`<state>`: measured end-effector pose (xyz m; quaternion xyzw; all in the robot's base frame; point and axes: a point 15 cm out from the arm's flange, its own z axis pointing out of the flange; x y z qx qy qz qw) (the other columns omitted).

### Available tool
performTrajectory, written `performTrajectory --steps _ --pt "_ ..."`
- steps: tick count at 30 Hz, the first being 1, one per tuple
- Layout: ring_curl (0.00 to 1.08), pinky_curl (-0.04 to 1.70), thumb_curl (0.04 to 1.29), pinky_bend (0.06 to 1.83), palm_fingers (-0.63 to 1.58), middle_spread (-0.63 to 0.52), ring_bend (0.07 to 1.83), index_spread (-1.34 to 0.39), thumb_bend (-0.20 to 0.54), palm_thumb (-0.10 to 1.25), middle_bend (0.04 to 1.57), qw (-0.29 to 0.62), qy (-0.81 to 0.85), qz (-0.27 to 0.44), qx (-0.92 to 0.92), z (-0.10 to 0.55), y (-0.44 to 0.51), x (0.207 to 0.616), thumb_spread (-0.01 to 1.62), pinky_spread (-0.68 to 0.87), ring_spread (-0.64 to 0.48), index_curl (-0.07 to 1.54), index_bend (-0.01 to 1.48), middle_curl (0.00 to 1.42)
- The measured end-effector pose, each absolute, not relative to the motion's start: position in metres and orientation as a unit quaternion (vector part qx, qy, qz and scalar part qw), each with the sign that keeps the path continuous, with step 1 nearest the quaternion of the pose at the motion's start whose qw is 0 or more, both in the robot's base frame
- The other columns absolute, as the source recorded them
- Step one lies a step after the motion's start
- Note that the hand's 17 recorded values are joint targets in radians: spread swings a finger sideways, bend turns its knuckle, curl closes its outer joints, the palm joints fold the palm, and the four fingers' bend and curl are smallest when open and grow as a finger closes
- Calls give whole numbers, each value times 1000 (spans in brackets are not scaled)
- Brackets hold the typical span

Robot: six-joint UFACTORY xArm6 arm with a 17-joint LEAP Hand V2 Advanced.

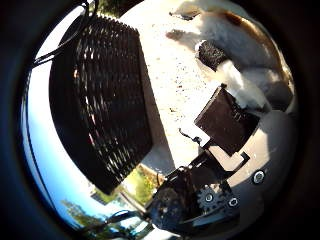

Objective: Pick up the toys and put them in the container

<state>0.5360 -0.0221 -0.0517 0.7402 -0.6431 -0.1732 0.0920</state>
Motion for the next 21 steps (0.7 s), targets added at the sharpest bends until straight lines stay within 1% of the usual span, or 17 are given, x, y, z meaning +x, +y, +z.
performTrajectory --steps 3,7,11,14,18,21 --pt "754 696 658 1487 1017 -239 1366 -741 7 1053 1093 105 -643 -198 732 -20 -30 524 1057 206 -81 -13 703 978" --pt "772 714 688 1504 987 -247 1383 -807 -8 1047 1105 115 -637 -226 728 36 -41 507 1069 191 -92 -14 781 1021" --pt "791 733 718 1529 947 -256 1401 -868 -12 1028 1111 112 -614 -240 744 109 -40 492 1091 179 -101 -14 861 1066" --pt "805 747 743 1548 919 -262 1413 -909 -12 1011 1119 105 -590 -251 760 161 -31 472 1108 171 -107 -14 920 1098" --pt "820 760 768 1568 892 -267 1429 -943 -13 998 1130 83 -565 -235 786 235 -6 447 1123 165 -112 -17 972 1130" --pt "829 768 785 1581 875 -270 1441 -963 -11 990 1138 68 -535 -218 813 284 31 424 1132 161 -119 -18 1008 1152"
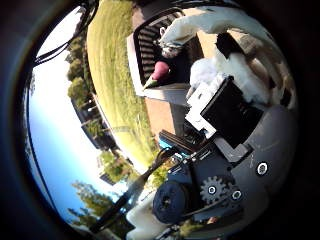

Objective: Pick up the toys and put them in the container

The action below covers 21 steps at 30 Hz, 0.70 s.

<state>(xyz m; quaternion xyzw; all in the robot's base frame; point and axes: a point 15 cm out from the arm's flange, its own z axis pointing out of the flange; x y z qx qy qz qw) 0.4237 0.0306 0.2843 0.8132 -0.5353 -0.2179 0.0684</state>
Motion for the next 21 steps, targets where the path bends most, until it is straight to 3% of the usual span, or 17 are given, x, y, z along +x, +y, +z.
performTrajectory --steps 8,13,16,17,21 --pt "844 782 819 1604 846 -274 1463 -990 -10 980 1158 49 -459 -187 867 337 155 392 1145 154 -126 -19 1066 1182" --pt "846 787 837 1615 832 -274 1470 -998 -11 972 1168 17 -470 -154 869 321 222 435 1145 152 -128 -19 1095 1193" --pt "847 788 843 1618 828 -275 1473 -999 -12 967 1170 -4 -482 -132 866 286 258 466 1146 151 -128 -19 1104 1196" --pt "847 788 833 1619 827 -275 1474 -1000 -45 915 1171 -14 -488 -122 864 272 270 478 1137 151 -128 -19 1106 1197" --pt "828 782 789 1597 760 -265 1476 -997 -30 880 1142 -24 -506 -109 855 208 297 508 1158 167 -98 -22 1075 1178"
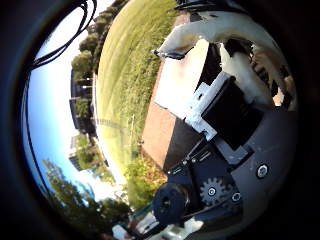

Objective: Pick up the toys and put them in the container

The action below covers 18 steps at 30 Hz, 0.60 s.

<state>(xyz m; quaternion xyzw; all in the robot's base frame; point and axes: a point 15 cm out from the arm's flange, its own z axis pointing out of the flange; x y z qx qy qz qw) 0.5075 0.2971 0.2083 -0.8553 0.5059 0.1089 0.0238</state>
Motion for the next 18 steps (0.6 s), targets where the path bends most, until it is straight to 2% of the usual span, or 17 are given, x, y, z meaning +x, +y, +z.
performTrajectory --steps 2,4,5,7,8,9,12,14,18 --pt "785 763 766 1556 713 -249 1412 -932 -27 869 1067 15 510 113 -853 184 300 510 1167 202 -44 -16 1059 1135" --pt "749 764 736 1465 429 -212 1249 -714 -28 854 863 23 512 107 -852 173 303 518 1171 238 24 37 1107 1040" --pt "728 753 722 1393 142 -180 1181 -616 -28 849 714 23 512 107 -852 167 302 520 1172 266 66 46 1070 977" --pt "637 681 697 1233 -87 -116 1032 -493 -29 840 539 14 513 113 -851 162 293 519 1170 311 133 70 1043 854" --pt "607 648 692 1185 -125 -102 994 -470 -26 842 506 7 512 119 -851 161 287 517 1172 321 147 67 1014 825" --pt "529 586 675 1117 -148 -60 878 -431 -25 838 415 4 511 123 -851 163 280 517 1172 351 182 68 940 748" --pt "450 512 650 996 -140 -6 746 -400 -24 834 308 9 508 125 -852 185 254 522 1176 379 219 77 822 648" --pt "428 488 642 953 -130 8 706 -395 -23 833 279 19 509 122 -852 215 230 525 1176 392 234 82 776 618" --pt "366 416 608 828 -118 50 586 -337 -30 798 199 13 517 135 -845 258 181 510 1175 418 268 82 529 528"
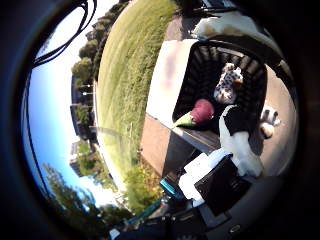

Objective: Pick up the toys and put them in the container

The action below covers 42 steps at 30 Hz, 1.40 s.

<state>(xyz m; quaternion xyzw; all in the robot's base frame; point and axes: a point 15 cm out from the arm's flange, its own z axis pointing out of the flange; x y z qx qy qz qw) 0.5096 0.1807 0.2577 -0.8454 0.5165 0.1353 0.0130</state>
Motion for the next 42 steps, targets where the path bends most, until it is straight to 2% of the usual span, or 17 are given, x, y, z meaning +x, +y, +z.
performTrajectory --steps 3,7,10,14,21,29,33,42 --pt "341 379 581 765 -85 91 531 -275 -33 766 165 -2 539 153 -828 272 132 497 1177 429 287 92 395 475" --pt "323 345 556 706 -54 123 486 -238 -29 746 154 -9 574 153 -804 273 61 501 1170 439 299 121 312 424" --pt "316 326 539 676 -29 145 466 -205 -30 735 164 -26 594 148 -790 261 13 503 1162 445 302 142 262 398" --pt "323 307 495 688 115 157 526 -84 -43 688 199 -57 619 149 -769 216 -31 508 1149 454 298 148 153 389" --pt "326 298 411 707 102 163 505 -2 -38 596 189 -72 645 148 -747 107 -55 530 1123 461 300 173 150 385" --pt "339 294 366 774 133 161 559 19 -33 577 196 -98 658 169 -727 -10 -35 526 1113 463 297 169 131 379" --pt "336 278 354 748 124 162 545 32 -30 577 208 -95 676 162 -713 -38 -35 539 1112 452 288 180 150 385" --pt "331 244 336 731 150 161 539 58 -32 567 192 -124 668 164 -715 -71 5 528 1100 436 282 203 160 381"
